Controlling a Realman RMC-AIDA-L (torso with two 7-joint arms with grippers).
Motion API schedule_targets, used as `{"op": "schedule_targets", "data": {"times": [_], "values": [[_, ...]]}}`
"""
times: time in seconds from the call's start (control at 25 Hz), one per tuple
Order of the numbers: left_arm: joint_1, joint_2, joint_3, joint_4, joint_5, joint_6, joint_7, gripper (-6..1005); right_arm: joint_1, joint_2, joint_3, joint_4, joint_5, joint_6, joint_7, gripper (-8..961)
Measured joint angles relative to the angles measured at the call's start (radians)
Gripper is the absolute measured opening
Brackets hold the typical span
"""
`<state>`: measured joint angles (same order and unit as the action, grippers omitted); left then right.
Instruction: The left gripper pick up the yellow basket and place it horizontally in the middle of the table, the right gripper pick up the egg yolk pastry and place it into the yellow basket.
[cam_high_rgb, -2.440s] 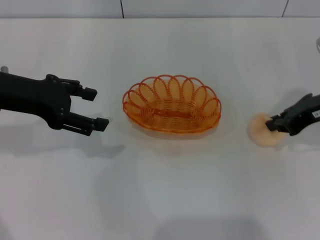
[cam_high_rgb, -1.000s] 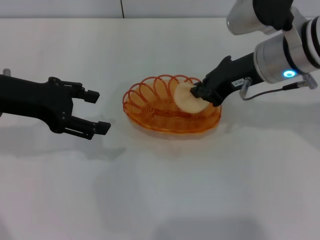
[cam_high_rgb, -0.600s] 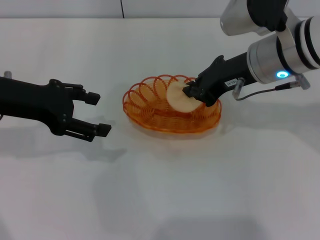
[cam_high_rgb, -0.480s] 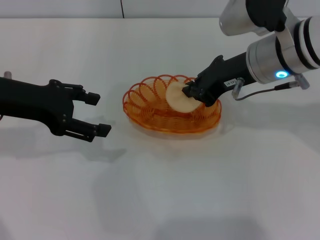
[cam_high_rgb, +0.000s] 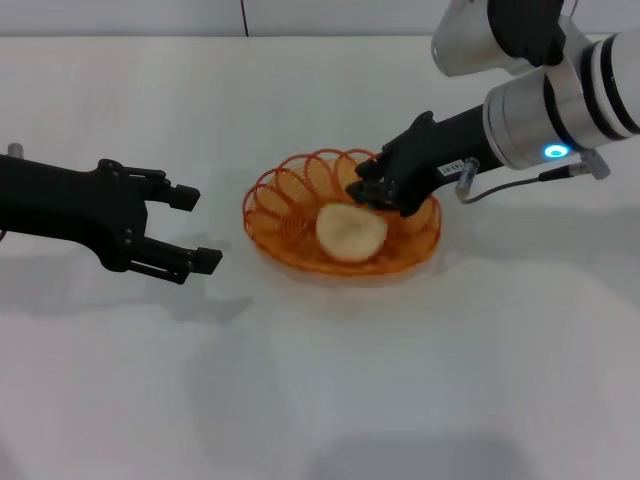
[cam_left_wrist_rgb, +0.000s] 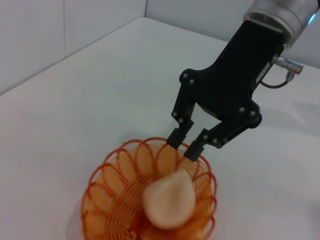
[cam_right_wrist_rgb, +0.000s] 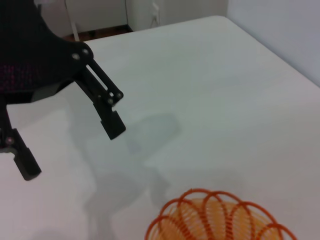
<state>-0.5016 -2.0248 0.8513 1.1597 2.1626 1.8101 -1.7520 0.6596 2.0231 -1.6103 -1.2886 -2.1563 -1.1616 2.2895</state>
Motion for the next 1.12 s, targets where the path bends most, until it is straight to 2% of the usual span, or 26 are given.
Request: {"op": "schedule_targets", "data": {"times": [0.24,0.52,0.72,0.8,0.96,1.0,1.12], "values": [[0.0,0.0,0.0,0.0,0.0,0.0,0.0,880,-0.008,0.0,0.0,-0.009,0.006,0.025,-0.005,198],[0.0,0.0,-0.005,0.0,0.0,-0.002,0.001,880,-0.03,-0.003,0.007,-0.034,0.013,0.043,-0.013,457],[0.004,0.0,-0.008,0.0,-0.006,-0.002,0.012,880,-0.115,-0.006,0.042,-0.098,0.018,0.074,-0.021,630],[0.009,0.001,-0.01,0.001,-0.008,-0.007,0.015,880,-0.151,-0.006,0.07,-0.115,0.034,0.075,-0.033,839],[0.017,0.004,-0.024,0.002,-0.011,-0.013,0.024,880,-0.232,-0.009,0.145,-0.126,0.108,0.061,-0.079,836],[0.019,0.004,-0.032,0.002,-0.012,-0.012,0.03,880,-0.273,-0.01,0.183,-0.127,0.149,0.042,-0.115,835],[0.027,0.005,-0.045,0.001,-0.012,-0.009,0.043,880,-0.31,-0.01,0.222,-0.124,0.186,0.012,-0.158,832]]}}
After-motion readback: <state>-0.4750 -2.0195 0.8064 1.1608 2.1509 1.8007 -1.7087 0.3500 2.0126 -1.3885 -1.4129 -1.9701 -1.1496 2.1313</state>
